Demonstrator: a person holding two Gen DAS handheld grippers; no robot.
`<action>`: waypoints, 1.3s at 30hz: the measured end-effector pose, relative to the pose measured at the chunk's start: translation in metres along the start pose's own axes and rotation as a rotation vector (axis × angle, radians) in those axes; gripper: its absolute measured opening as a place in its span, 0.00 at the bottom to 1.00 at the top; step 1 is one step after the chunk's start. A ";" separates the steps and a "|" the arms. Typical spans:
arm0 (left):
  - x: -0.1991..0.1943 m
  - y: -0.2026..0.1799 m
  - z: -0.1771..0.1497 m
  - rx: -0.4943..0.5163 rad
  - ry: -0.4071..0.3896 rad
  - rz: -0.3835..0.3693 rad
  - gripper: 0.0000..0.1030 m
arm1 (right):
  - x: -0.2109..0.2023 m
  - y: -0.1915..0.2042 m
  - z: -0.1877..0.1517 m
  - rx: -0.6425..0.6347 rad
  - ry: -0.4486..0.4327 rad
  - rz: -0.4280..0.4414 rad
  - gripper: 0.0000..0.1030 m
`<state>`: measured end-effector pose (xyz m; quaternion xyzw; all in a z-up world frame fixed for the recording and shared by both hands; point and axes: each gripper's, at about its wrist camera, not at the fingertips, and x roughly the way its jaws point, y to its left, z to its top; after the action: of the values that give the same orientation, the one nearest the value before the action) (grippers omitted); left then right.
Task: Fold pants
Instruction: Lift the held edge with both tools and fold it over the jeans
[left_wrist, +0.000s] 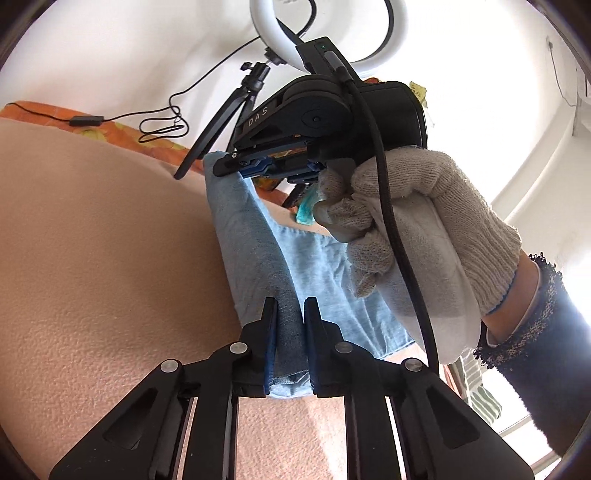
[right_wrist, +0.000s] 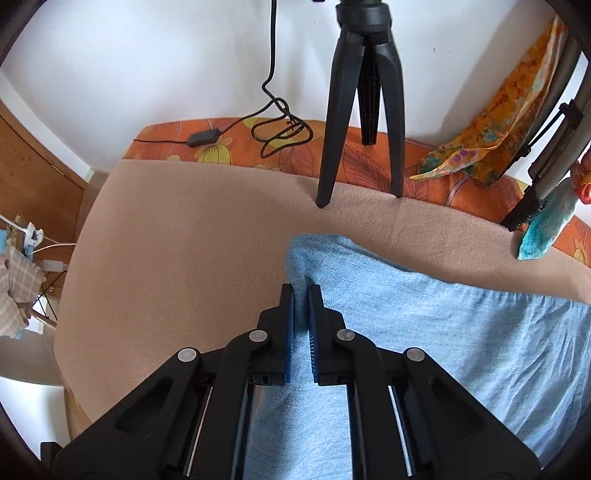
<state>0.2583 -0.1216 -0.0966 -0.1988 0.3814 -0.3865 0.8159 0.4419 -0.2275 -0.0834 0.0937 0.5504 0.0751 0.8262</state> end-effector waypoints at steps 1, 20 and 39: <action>0.002 -0.003 0.001 -0.001 0.002 -0.012 0.12 | -0.005 -0.003 0.000 0.008 -0.010 0.009 0.08; 0.069 -0.107 0.008 0.133 0.080 -0.160 0.06 | -0.119 -0.125 -0.028 0.092 -0.174 -0.009 0.03; 0.078 -0.069 0.043 0.221 0.150 0.039 0.10 | -0.071 -0.202 -0.174 0.350 -0.131 0.254 0.35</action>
<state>0.2909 -0.2243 -0.0629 -0.0707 0.4001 -0.4240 0.8094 0.2585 -0.4276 -0.1338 0.3089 0.4840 0.0758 0.8152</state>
